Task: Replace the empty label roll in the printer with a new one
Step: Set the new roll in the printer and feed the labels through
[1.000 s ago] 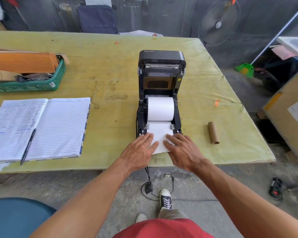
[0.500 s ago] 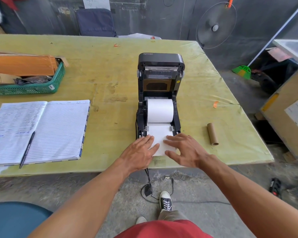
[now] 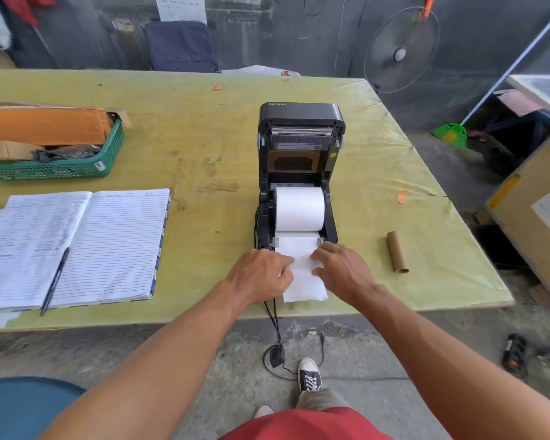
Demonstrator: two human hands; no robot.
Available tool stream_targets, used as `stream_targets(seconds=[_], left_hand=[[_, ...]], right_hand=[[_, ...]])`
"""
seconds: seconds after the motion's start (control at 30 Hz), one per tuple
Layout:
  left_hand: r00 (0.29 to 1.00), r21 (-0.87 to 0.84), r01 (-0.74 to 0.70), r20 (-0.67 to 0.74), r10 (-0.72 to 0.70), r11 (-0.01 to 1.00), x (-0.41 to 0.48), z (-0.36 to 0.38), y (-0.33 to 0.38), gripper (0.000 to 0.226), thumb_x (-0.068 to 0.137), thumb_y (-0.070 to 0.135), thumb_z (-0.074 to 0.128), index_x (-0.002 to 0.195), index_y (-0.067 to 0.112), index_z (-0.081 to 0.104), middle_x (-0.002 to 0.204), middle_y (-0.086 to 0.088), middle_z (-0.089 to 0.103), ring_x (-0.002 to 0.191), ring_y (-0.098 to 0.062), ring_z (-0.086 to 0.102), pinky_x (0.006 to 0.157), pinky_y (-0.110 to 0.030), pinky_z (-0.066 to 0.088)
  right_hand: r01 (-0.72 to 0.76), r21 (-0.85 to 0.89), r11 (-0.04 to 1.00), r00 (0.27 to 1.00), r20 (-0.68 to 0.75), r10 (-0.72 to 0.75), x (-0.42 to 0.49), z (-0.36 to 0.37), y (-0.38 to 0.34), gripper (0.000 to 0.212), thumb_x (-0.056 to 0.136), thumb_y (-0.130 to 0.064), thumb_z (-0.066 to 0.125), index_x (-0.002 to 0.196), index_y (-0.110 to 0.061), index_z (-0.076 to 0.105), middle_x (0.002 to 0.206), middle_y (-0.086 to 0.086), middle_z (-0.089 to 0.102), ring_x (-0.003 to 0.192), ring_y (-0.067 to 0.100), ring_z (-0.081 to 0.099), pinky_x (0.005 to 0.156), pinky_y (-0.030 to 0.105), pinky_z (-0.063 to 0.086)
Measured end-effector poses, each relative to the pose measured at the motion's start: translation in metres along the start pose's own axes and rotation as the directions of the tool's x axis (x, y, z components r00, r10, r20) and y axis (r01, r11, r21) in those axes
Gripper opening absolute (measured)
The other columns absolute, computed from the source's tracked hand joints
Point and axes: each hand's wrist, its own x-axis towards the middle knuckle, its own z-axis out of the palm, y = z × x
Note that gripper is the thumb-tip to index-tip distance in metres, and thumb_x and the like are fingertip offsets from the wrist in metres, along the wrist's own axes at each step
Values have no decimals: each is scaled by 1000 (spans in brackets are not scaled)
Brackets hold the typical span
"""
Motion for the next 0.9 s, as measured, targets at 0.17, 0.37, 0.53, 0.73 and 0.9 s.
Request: stream_targets(seconds=[0.17, 0.37, 0.53, 0.73, 0.9], left_hand=[[999, 67, -46, 7, 45, 997, 10, 5, -2, 22, 91, 14, 57, 112, 13, 66, 105, -3, 58, 95, -19, 52, 78, -32, 51], [999, 117, -22, 35, 18, 993, 13, 12, -2, 26, 89, 12, 67, 112, 5, 59, 103, -9, 55, 94, -22, 49, 79, -36, 53], [998, 39, -24, 63, 22, 999, 10, 8, -12, 26, 88, 9, 68, 113, 5, 61, 106, -7, 55, 97, -20, 47, 85, -30, 48], [999, 62, 20, 24, -22, 998, 10, 15, -6, 26, 88, 5, 61, 113, 7, 56, 108, -6, 51, 96, -20, 43, 84, -31, 46], [990, 1, -4, 138, 4, 1000, 24, -5, -15, 22, 86, 26, 57, 103, 12, 62, 95, -3, 57, 88, -20, 50, 74, -30, 45]], right_hand=[[-1, -14, 1000, 1000, -26, 1, 0, 3, -1, 31, 89, -25, 68, 116, -10, 65, 114, 9, 66, 99, 31, 62, 83, 42, 52], [-10, -4, 1000, 999, -41, 10, 2, 6, 1, 32, 86, -26, 71, 113, -11, 63, 113, 8, 64, 97, 32, 61, 80, 41, 51], [4, 62, 998, 999, -47, -1, 2, 8, 7, 33, 84, -23, 75, 112, -9, 65, 113, 8, 65, 98, 32, 61, 81, 41, 50], [41, 52, 998, 999, -32, -40, 5, 10, 9, 33, 85, -26, 73, 111, -10, 61, 113, 7, 62, 96, 30, 59, 78, 37, 48], [-4, 250, 968, 997, 71, -14, 15, -4, 20, 36, 80, -32, 79, 108, -12, 66, 104, -4, 59, 81, 19, 56, 69, 29, 41]])
